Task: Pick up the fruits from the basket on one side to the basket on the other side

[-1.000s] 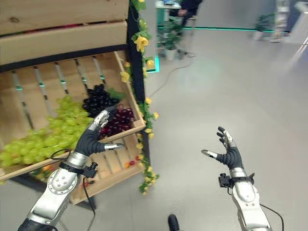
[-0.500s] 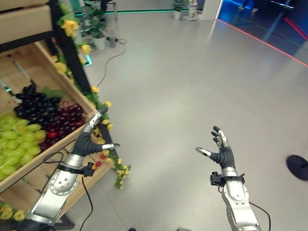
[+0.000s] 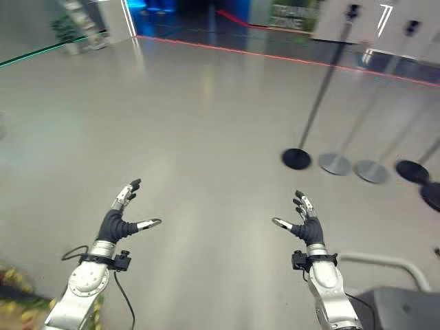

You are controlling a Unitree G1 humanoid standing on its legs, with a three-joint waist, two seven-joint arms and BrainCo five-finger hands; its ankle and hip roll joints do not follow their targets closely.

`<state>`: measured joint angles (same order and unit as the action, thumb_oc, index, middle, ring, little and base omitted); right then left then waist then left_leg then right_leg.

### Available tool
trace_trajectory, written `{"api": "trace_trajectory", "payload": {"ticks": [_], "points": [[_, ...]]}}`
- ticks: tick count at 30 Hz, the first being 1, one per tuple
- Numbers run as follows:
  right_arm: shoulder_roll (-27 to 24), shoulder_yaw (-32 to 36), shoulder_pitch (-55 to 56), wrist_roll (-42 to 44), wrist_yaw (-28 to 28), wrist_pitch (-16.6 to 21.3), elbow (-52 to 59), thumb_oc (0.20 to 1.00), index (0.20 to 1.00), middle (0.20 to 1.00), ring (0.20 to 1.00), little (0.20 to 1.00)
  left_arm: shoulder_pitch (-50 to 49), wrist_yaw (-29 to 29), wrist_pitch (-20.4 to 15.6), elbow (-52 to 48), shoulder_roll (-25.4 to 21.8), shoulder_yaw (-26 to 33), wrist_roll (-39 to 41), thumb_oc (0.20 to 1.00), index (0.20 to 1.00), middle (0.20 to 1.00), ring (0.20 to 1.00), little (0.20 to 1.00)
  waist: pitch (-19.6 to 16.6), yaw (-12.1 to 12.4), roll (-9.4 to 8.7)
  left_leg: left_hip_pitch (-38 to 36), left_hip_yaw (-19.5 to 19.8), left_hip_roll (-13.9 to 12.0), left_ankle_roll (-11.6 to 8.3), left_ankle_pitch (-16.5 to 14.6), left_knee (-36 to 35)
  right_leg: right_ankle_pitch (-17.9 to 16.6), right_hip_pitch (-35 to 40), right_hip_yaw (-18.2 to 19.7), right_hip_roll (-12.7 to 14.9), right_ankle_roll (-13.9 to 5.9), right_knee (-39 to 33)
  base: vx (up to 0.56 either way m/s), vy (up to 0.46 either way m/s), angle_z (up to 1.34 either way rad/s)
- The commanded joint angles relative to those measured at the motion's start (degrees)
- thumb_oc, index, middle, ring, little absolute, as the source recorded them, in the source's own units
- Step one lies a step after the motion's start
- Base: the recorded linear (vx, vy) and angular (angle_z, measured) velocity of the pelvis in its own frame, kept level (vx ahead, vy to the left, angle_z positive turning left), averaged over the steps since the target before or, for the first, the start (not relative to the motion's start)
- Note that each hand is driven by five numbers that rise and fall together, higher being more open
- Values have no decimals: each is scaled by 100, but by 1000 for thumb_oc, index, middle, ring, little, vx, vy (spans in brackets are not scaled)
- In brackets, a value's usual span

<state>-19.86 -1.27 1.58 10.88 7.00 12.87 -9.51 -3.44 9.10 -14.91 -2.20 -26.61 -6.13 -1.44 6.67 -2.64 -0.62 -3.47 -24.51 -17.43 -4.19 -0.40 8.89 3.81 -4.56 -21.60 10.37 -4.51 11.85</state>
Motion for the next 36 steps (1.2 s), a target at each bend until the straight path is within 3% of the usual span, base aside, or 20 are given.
{"api": "trace_trajectory", "payload": {"ticks": [1, 2, 3, 4, 5, 7, 11, 12, 14, 15, 17, 19, 20, 24, 25, 29, 31, 32, 33, 36], "points": [[-66, 160, -295, 145, 101, 318, 570, 1000, 1000, 1000, 1000, 1000, 392, 153, -243, -272, -100, 240, 370, 1000, 1000, 1000, 1000, 1000, 151, -103, -234, 149, 85, -6, -143, 244, -29, 151, 223, 458, -216, -279, -337, 22, -425, -110], [-105, 126, -337, 158, 154, 343, 517, 1000, 1000, 1000, 1000, 1000, 524, 146, -243, -196, -31, 129, 465, 1000, 1000, 1000, 1000, 1000, 213, -47, -237, 228, 568, 75, -134, 366, 171, 138, 230, 723, -396, -182, -420, 60, -231, -119], [-147, 99, -429, 176, 181, 341, 483, 1000, 1000, 1000, 1000, 1000, 568, 150, -218, -203, 3, 92, 502, 1000, 1000, 1000, 1000, 1000, 270, 72, -260, 349, 1251, 390, -53, 268, 265, 130, 259, 958, -518, -101, -485, 170, -419, -180], [-184, 13, -580, 173, 168, 342, 368, 1000, 1000, 1000, 1000, 1000, 480, 152, -232, -292, 31, 111, 457, 1000, 1000, 1000, 1000, 1000, 329, 253, -340, 602, 2143, 1125, 88, -150, 581, 142, 374, 1385, -710, -1, -564, 130, -285, -168], [-182, 11, -586, 173, 168, 345, 363, 1000, 1000, 1000, 1000, 1000, 479, 152, -230, -296, 28, 115, 456, 1000, 1000, 1000, 1000, 1000, 327, 258, -346, 623, 2135, 1132, 97, -144, 598, 126, 362, 1393, -704, -4, -572, 145, -280, -172], [-179, 14, -564, 123, 154, 343, 319, 1000, 1000, 1000, 1000, 1000, 471, 135, -269, -297, 77, 114, 500, 1000, 1000, 1000, 1000, 1000, 346, 321, -378, 889, 2461, 1636, 173, -321, 798, 133, 475, 1742, -862, 49, -625, 155, -200, -176], [-243, 251, -404, 87, 187, 363, 418, 1000, 1000, 1000, 1000, 1000, 543, 113, -292, -323, 118, 62, 571, 1000, 1000, 1000, 1000, 1000, 283, 166, -399, 1258, 2411, 1681, 173, -187, 447, 105, 629, 2292, -967, 23, -897, 280, -33, -146], [-255, 250, -399, 46, 211, 369, 375, 1000, 1000, 1000, 1000, 1000, 554, 112, -247, -345, 129, 22, 540, 1000, 1000, 1000, 1000, 1000, 318, 245, -359, 1511, 2859, 1860, 144, 124, 34, 147, 797, 2670, -1151, -6, -918, 323, 8, -151], [-262, 231, -401, 31, 201, 368, 348, 1000, 1000, 1000, 1000, 1000, 547, 116, -253, -343, 142, 30, 527, 1000, 1000, 1000, 1000, 1000, 331, 312, -332, 1557, 3007, 1871, 102, 300, -167, 145, 850, 2823, -1220, 6, -912, 326, 3, -178], [-275, 186, -389, -17, 172, 363, 385, 1000, 1000, 1000, 1000, 1000, 519, 143, -258, -377, 163, 48, 560, 1000, 1000, 1000, 1000, 1000, 378, 406, -300, 1756, 3519, 1925, 16, 534, -510, 247, 1025, 3195, -1347, -27, -841, 231, 10, -163], [-297, 190, -401, -23, 155, 352, 406, 1000, 1000, 1000, 1000, 1000, 521, 175, -236, -412, 155, 47, 546, 1000, 1000, 1000, 1000, 1000, 371, 430, -290, 1773, 3657, 1968, 3, 642, -484, 385, 1153, 3443, -1381, -83, -670, 405, 90, -186], [-292, 178, -446, -41, 66, 323, 442, 1000, 1000, 1000, 1000, 1000, 526, 136, -245, -458, 122, 28, 520, 1000, 1000, 1000, 1000, 1000, 298, 455, -275, 1514, 3598, 1968, 84, 542, -545, 486, 1163, 3595, -1385, -172, -426, 324, 157, -111], [-291, 180, -449, -42, 66, 321, 444, 1000, 1000, 1000, 1000, 1000, 531, 136, -246, -456, 121, 29, 520, 1000, 1000, 1000, 1000, 1000, 298, 473, -261, 1519, 3588, 1943, 78, 573, -565, 457, 1145, 3615, -1403, -175, -431, 306, 212, -112], [-212, 385, -413, -147, 96, 275, 420, 1000, 1000, 1000, 1000, 1000, 554, 81, -232, -484, 9, -23, 453, 1000, 1000, 1000, 1000, 1000, 225, 323, -378, 1041, 2851, 1828, 354, 238, -588, 139, 606, 3134, -1054, -660, 418, 206, 162, -125], [-203, 410, -436, -191, 123, 274, 431, 1000, 1000, 1000, 1000, 1000, 575, 92, -235, -496, -25, -6, 457, 1000, 1000, 1000, 1000, 1000, 252, 329, -352, 1038, 2757, 1795, 411, 176, -540, -17, 371, 2905, -981, -677, 600, 87, 141, -115], [-101, 446, -473, -239, 171, 249, 314, 1000, 1000, 1000, 1000, 1000, 512, 15, -191, -536, -37, 47, 443, 1000, 1000, 1000, 1000, 1000, 226, 333, -356, 808, 2404, 1801, 464, -73, -511, 103, 299, 1931, -708, -459, 285, 73, 157, -86], [-44, 416, -541, -253, 199, 258, 316, 1000, 1000, 1000, 1000, 1000, 430, 20, -187, -591, -19, 122, 477, 1000, 1000, 1000, 1000, 1000, 176, 458, -352, 664, 2043, 1723, 425, -112, -688, 17, 359, 1144, -428, -459, 16, 52, 53, -102], [-43, 413, -539, -255, 201, 255, 318, 1000, 1000, 1000, 1000, 1000, 426, 19, -187, -592, -19, 124, 478, 1000, 1000, 1000, 1000, 1000, 176, 455, -349, 647, 2044, 1722, 424, -104, -711, 7, 378, 1139, -433, -460, -9, 70, 34, -91], [-38, 387, -613, -323, 238, 235, 274, 1000, 1000, 1000, 1000, 1000, 391, 12, -182, -579, -8, 144, 477, 1000, 1000, 1000, 1000, 1000, 122, 479, -344, 573, 1870, 1695, 400, -125, -788, 16, 413, 886, -354, -489, -199, 93, 38, -87], [-62, 468, -565, -366, 283, 217, 243, 1000, 1000, 1000, 1000, 1000, 423, 36, -151, -540, 28, 83, 406, 1000, 1000, 1000, 1000, 1000, 68, 330, -359, 464, 1867, 1740, 407, -83, -952, -59, 493, 1228, -480, -467, -448, 83, 50, -30]]}}
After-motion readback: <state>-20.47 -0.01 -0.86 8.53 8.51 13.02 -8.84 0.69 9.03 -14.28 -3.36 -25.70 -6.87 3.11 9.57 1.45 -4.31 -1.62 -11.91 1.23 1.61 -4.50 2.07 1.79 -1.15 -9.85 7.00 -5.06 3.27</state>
